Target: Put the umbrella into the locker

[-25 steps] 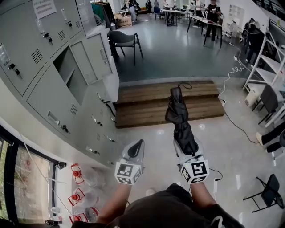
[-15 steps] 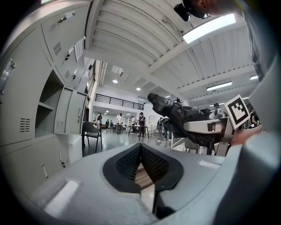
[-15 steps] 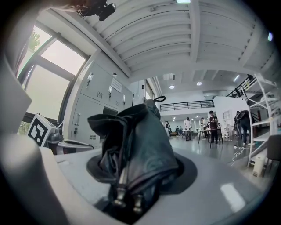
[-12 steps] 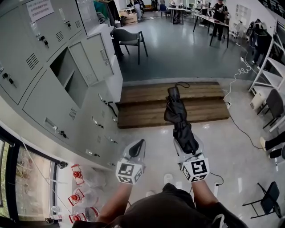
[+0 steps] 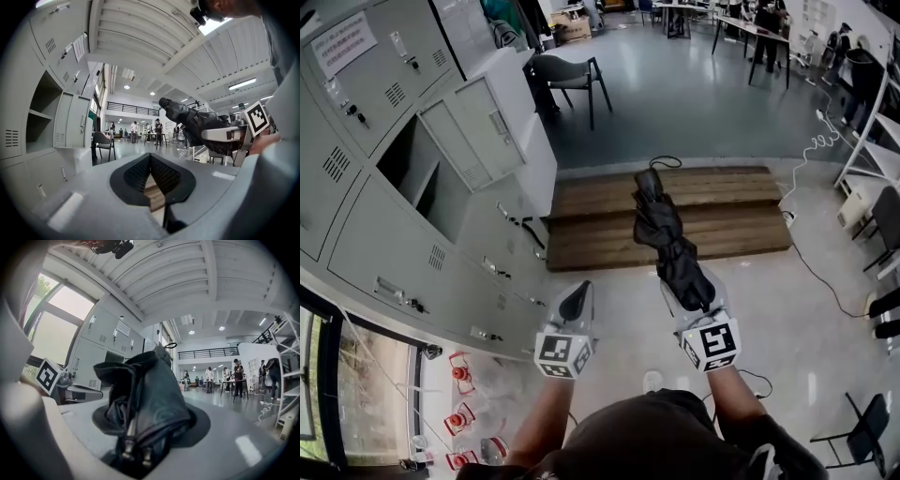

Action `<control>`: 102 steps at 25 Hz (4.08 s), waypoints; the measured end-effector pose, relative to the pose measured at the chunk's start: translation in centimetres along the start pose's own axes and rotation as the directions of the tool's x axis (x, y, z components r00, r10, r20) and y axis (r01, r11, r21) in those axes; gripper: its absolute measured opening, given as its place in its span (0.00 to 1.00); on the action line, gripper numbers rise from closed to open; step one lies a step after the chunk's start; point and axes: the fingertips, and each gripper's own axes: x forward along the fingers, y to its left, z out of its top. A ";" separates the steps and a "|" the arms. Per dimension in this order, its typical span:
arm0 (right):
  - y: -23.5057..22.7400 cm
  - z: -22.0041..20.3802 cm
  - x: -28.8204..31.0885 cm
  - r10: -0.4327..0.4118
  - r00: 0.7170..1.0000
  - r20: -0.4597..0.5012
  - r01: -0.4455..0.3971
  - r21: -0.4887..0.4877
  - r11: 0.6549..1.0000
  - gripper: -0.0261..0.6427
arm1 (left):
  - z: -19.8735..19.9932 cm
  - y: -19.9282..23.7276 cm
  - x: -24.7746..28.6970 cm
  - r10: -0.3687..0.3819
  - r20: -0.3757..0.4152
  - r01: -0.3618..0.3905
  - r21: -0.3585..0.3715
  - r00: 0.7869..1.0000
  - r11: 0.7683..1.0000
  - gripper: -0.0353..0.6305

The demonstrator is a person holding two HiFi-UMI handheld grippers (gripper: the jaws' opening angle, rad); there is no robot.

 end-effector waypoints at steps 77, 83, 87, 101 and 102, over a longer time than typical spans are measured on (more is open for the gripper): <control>23.8 -5.0 50.3 0.758 0.644 -0.109 -0.755 0.075 0.652 0.40 | -2.6 44.7 6.0 0.651 -0.064 -0.654 -0.101 0.756 0.750 0.06; 25.3 -5.2 52.6 0.814 0.571 -0.105 -0.815 0.050 0.578 0.40 | -3.0 46.6 5.9 0.716 -0.082 -0.720 -0.102 0.693 0.686 0.06; 26.2 -5.5 54.0 0.848 0.520 -0.103 -0.848 0.061 0.527 0.40 | -3.5 47.3 5.7 0.756 -0.102 -0.763 -0.099 0.647 0.639 0.06; 30.3 -7.4 56.1 0.936 0.324 -0.138 -0.934 0.110 0.340 0.40 | -4.1 48.4 2.4 0.883 -0.113 -0.891 -0.073 0.455 0.449 0.06; 30.6 -7.6 56.1 0.938 0.317 -0.143 -0.936 0.111 0.334 0.40 | -4.2 48.5 2.0 0.887 -0.114 -0.895 -0.073 0.447 0.441 0.06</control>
